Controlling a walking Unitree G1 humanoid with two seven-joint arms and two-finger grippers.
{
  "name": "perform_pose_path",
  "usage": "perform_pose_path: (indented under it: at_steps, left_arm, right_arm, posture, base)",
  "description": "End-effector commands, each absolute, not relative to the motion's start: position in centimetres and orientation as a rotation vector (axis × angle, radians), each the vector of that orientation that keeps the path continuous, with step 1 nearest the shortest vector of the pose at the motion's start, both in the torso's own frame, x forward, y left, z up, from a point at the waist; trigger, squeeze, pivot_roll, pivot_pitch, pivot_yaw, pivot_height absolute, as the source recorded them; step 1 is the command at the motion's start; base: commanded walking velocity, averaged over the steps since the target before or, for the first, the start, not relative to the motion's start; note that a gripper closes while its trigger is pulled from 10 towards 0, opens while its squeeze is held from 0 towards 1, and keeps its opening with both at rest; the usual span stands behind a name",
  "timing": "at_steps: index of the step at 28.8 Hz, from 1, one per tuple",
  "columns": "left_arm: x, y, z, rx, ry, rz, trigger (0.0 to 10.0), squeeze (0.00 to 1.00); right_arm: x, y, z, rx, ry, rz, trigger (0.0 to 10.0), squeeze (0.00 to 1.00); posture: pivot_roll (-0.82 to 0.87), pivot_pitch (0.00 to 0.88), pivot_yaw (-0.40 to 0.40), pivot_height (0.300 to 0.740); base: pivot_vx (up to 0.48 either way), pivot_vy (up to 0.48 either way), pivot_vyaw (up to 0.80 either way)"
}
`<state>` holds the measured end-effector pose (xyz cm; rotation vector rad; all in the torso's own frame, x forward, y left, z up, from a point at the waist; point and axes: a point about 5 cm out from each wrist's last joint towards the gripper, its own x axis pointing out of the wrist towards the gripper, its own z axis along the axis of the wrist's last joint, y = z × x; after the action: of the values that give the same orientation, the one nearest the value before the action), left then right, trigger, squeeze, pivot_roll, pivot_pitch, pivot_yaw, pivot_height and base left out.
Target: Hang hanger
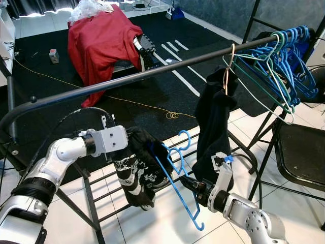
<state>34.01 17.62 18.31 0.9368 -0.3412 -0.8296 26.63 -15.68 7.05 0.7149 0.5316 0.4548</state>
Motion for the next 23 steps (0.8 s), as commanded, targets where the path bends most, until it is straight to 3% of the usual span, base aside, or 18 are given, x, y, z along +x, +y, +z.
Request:
perform_pose_path:
  at_steps: [1,5,7,15,19,23]
  left_arm:
    - [33.9,18.4,19.2,0.949,-0.358,-0.805,10.0,0.00]
    - [33.7,18.5,19.0,0.941,-0.333,-0.804,10.0,0.00]
    - [33.3,18.6,18.8,0.904,-0.308,-0.823,10.0,0.00]
    - [32.7,18.4,18.7,0.860,-0.301,-0.865,10.0,0.00]
    - [30.3,16.4,18.2,0.648,-0.287,-1.053,10.0,0.00]
    - [29.4,16.4,17.2,0.681,-0.236,-1.104,10.0,0.00]
  right_arm:
    - [26.8,-16.0,7.0,0.765,0.518,0.418,0.0,0.00]
    - [27.8,-16.0,8.1,0.905,0.430,0.379,0.0,0.00]
    - [29.4,-17.2,9.3,1.045,0.297,0.278,0.0,0.00]
    - [30.8,-18.6,10.0,1.183,0.209,0.173,0.0,0.00]
    - [32.9,-17.9,11.6,1.386,0.141,0.138,0.0,0.00]
    - [33.3,-17.5,12.2,1.456,0.120,0.137,0.0,0.00]
  posture:
    - [-0.06,0.129,0.052,0.740]
    - [-0.06,0.133,0.049,0.740]
    - [-0.05,0.139,0.050,0.740]
    - [-0.05,0.143,0.050,0.740]
    - [-0.05,0.149,0.050,0.740]
    - [-0.05,0.151,0.050,0.740]
  base:
    - [0.000,0.000,0.00]
    - [0.000,0.000,0.00]
    - [0.000,0.000,0.00]
    - [0.000,0.000,0.00]
    - [0.000,0.000,0.00]
    - [0.000,0.000,0.00]
